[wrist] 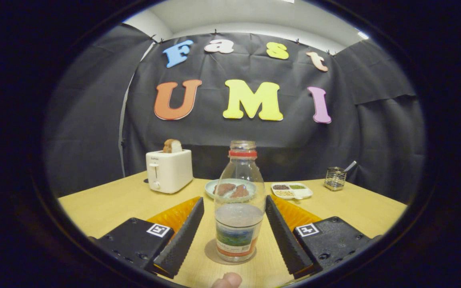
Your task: Take the bottle from table, then pour the juice into the cup, finally place the bottle on the coaster
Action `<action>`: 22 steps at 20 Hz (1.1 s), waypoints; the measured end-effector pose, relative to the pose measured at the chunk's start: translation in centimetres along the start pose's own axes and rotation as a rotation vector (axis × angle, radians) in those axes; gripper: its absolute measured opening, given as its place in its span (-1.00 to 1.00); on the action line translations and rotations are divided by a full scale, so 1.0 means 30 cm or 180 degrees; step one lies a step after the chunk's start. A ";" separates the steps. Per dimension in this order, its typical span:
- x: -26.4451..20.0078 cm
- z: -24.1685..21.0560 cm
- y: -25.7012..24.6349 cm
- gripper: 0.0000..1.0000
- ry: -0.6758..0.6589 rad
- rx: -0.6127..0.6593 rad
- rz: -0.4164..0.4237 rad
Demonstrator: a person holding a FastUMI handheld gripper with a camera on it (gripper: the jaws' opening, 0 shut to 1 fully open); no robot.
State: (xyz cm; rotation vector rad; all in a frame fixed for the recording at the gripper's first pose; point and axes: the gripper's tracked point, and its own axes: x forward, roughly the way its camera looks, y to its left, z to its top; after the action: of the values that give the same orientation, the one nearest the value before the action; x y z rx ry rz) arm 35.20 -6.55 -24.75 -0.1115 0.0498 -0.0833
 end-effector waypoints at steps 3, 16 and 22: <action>-0.082 0.117 -0.001 0.96 -0.0149 -0.0012 -0.0055; -0.587 0.414 -0.088 0.96 -0.0232 0.0305 -0.0001; -0.783 0.471 -0.166 0.96 -0.0142 0.0202 -0.0091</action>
State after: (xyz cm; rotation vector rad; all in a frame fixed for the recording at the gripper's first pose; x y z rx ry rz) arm 12.17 -7.91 -9.11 -0.0505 0.0009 -0.1110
